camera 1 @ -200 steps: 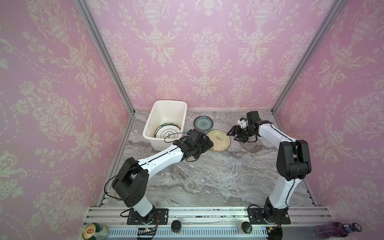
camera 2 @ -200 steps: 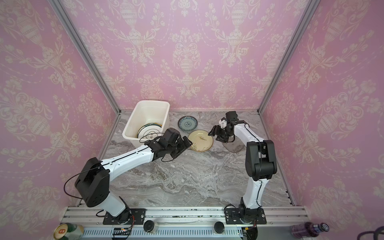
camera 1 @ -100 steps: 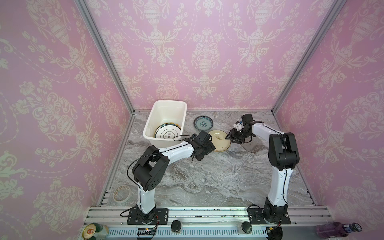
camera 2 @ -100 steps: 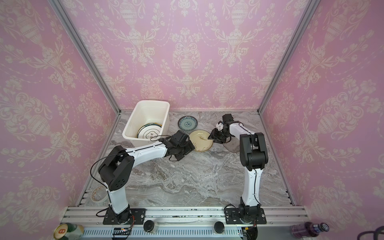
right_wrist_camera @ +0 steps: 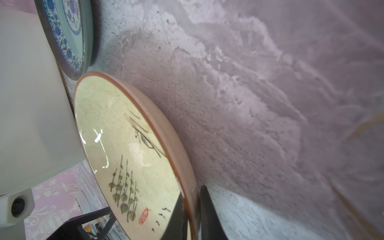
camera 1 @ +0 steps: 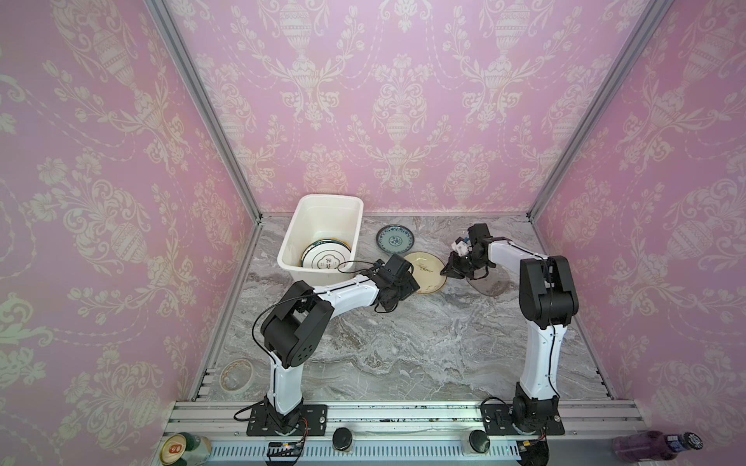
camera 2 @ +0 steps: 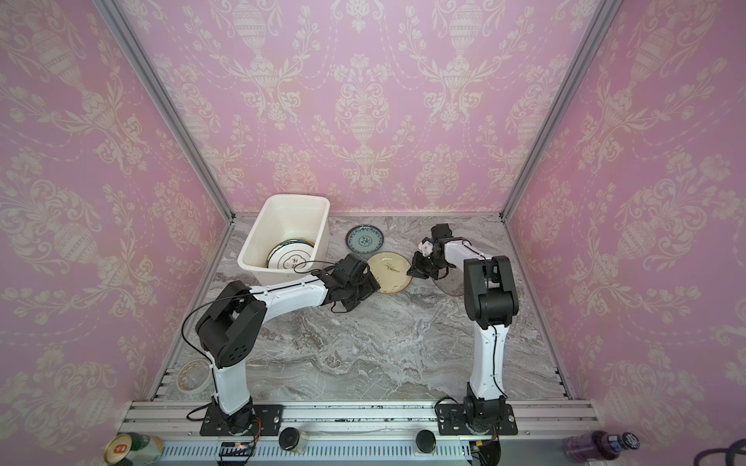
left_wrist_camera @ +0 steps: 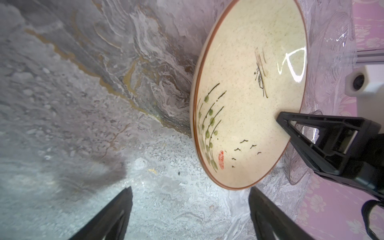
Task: Place the plates into the plastic bin on the countertop
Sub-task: Pick up the plate from the top-center of the table.
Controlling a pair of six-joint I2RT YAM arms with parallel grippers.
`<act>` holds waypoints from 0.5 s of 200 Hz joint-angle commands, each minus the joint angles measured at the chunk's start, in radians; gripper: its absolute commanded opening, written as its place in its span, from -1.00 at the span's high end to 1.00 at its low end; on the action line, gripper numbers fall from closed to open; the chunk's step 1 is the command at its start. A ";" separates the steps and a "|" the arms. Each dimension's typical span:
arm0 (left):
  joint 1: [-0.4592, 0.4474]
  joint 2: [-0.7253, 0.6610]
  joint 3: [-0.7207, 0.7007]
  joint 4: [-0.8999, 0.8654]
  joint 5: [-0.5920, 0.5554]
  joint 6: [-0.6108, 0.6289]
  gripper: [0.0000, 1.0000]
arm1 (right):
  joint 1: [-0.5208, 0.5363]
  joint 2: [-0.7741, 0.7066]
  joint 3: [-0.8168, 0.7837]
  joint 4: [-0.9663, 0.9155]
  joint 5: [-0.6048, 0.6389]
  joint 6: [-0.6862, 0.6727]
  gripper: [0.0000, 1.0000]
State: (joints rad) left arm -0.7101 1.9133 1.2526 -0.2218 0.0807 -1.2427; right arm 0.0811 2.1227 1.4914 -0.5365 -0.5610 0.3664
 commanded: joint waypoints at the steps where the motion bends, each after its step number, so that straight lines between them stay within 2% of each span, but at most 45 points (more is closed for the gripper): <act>1: -0.005 -0.017 0.011 -0.018 -0.040 0.051 -0.80 | 0.006 -0.008 -0.021 -0.023 -0.015 -0.024 0.87; 32: -0.005 -0.026 0.033 -0.054 -0.052 0.123 -0.81 | 0.007 -0.043 -0.044 -0.028 -0.023 -0.022 1.00; 100: -0.015 -0.115 0.042 -0.045 -0.072 0.251 -0.83 | 0.006 -0.214 -0.136 -0.066 -0.036 -0.001 1.00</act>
State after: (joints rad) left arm -0.7109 1.8732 1.2617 -0.2508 0.0444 -1.0901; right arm 0.0811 2.0251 1.3804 -0.5755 -0.5438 0.3630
